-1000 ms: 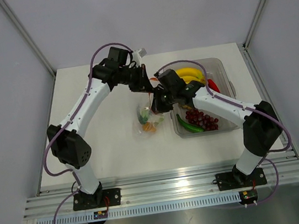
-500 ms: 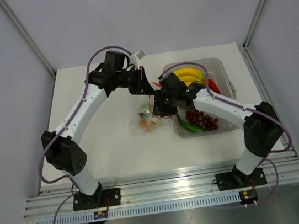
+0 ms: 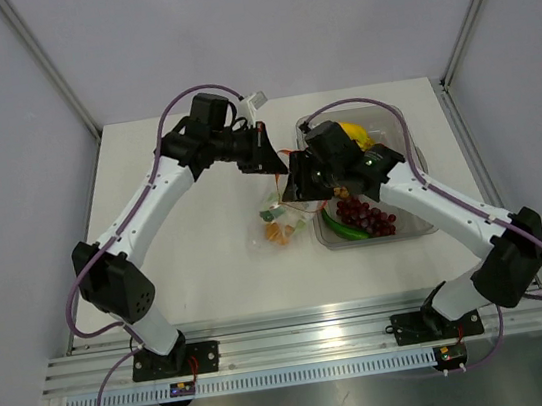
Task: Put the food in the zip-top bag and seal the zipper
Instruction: Place the fake vegetable in the zipper food storage bag, then adjust the zipper food storage bag at the center of the board.
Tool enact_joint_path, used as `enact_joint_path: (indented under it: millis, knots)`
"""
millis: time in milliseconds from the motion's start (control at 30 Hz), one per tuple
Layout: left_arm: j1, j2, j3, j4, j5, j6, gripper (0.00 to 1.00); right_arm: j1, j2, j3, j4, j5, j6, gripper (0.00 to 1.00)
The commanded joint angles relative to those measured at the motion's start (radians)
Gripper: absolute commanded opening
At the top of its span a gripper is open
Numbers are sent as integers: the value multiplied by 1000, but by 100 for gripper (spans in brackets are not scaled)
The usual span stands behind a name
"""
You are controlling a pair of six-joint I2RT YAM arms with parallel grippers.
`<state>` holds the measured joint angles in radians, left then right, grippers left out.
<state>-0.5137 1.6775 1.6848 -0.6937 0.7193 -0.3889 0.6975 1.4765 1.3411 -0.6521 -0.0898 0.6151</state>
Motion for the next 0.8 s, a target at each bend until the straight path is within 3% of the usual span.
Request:
enact_joint_path:
  millis: [0, 167, 200, 300, 400, 533, 600, 767]
  knots:
    - [-5, -7, -11, 59, -12, -4, 0, 13, -96, 78, 23, 12, -18, 51]
    - [-5, 4, -22, 72, -12, -11, 0, 14, -136, 86, 14, 39, -17, 42]
    - [-3, 5, -22, 74, -12, -13, 0, 14, -142, 82, 8, 60, -15, 35]
    - [-2, 1, -25, 69, -17, -11, 0, 8, -188, 47, -6, 206, -3, 23]
    - [1, -9, -30, 65, -17, -8, 0, -10, -231, -12, -26, 335, 11, 20]
    - [1, -13, -39, 65, -15, -5, 0, -122, -271, -121, 15, 251, 47, 30]
    - [1, -10, -39, 66, -14, -4, 0, -134, -260, -151, 37, 226, 48, 44]
    - [1, -10, -37, 69, -11, -8, 0, -135, -177, -161, 71, 154, 34, 55]
